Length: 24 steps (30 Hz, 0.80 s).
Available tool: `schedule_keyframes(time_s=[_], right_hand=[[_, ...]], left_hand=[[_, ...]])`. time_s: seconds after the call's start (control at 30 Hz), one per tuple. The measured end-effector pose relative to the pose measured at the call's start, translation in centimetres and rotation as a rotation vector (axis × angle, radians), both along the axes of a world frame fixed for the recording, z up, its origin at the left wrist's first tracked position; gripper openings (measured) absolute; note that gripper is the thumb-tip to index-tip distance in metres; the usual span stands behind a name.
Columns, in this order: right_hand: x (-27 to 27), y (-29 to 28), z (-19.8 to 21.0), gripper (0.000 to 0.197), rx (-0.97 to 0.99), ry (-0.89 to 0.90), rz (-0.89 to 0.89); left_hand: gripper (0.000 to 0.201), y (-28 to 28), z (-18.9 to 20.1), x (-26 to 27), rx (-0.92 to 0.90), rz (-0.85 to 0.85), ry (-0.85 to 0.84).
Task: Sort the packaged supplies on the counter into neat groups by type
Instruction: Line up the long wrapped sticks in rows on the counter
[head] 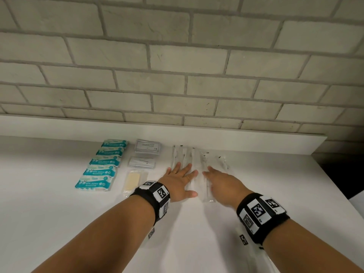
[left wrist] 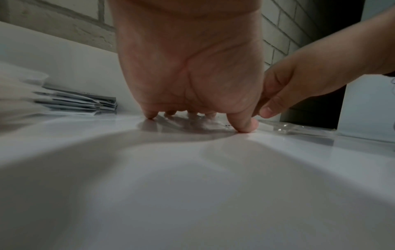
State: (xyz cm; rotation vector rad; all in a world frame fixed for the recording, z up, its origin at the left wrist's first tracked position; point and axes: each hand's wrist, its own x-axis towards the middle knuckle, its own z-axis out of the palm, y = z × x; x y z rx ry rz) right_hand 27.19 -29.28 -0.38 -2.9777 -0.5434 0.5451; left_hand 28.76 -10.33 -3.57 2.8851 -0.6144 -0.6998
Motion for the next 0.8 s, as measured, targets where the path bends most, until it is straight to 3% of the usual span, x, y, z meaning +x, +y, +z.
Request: schedule_keyframes(time_s=[0.1, 0.27, 0.4, 0.5, 0.6, 0.67, 0.73, 0.8], right_hand=[[0.1, 1.2, -0.3, 0.058, 0.041, 0.087, -0.055], [1.4, 2.6, -1.0, 0.057, 0.002, -0.119, -0.339], [2.9, 2.7, -0.5, 0.008, 0.111, 0.080, -0.511], [3.5, 2.5, 0.0, 0.019, 0.165, 0.112, -0.565], [3.5, 2.2, -0.1, 0.014, 0.210, 0.062, -0.586], [3.2, 2.0, -0.5, 0.029, 0.172, -0.036, -0.579], [2.6, 1.9, -0.7, 0.034, 0.101, -0.147, -0.458], [2.0, 2.1, -1.1, 0.036, 0.067, -0.139, -0.263]], left_hand=[[0.081, -0.1, 0.1, 0.2, 0.004, -0.001, 0.004], [0.081, -0.1, 0.0, 0.3, 0.000, -0.004, 0.002], [0.080, 0.0, -0.2, 0.3, -0.007, -0.003, 0.001], [0.080, 0.0, -0.2, 0.3, -0.007, -0.004, 0.002], [0.079, 0.0, -0.2, 0.3, -0.008, -0.005, 0.004], [0.079, 0.0, -0.1, 0.2, -0.013, 0.000, 0.005], [0.079, 0.0, -0.2, 0.2, -0.013, 0.002, 0.002], [0.080, 0.0, -0.2, 0.2, -0.018, 0.003, 0.000]])
